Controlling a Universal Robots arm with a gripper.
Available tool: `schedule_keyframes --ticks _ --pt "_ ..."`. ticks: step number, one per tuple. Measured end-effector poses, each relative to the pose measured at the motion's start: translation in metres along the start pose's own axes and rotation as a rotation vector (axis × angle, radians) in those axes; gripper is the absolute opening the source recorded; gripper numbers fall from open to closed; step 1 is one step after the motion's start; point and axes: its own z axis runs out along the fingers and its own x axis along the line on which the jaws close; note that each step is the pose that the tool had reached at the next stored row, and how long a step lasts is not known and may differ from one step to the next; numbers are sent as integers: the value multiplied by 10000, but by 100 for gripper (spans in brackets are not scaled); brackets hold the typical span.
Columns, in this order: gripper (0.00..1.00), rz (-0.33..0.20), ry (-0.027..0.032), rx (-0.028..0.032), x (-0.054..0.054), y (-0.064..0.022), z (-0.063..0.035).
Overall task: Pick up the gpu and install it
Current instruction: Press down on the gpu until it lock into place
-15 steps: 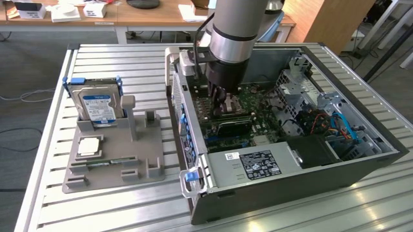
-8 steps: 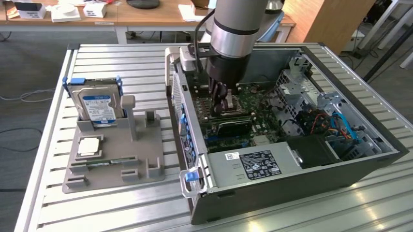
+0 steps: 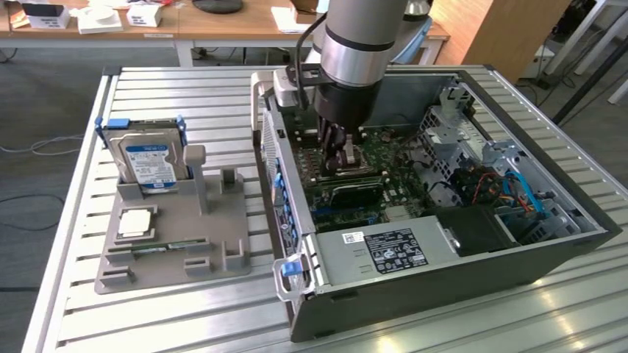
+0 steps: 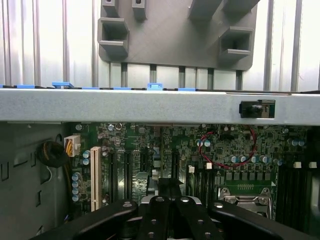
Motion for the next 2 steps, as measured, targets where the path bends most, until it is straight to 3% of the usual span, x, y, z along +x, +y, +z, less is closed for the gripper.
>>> schedule_keyframes --ticks 2 --pt "11 0 0 0 0 0 0"
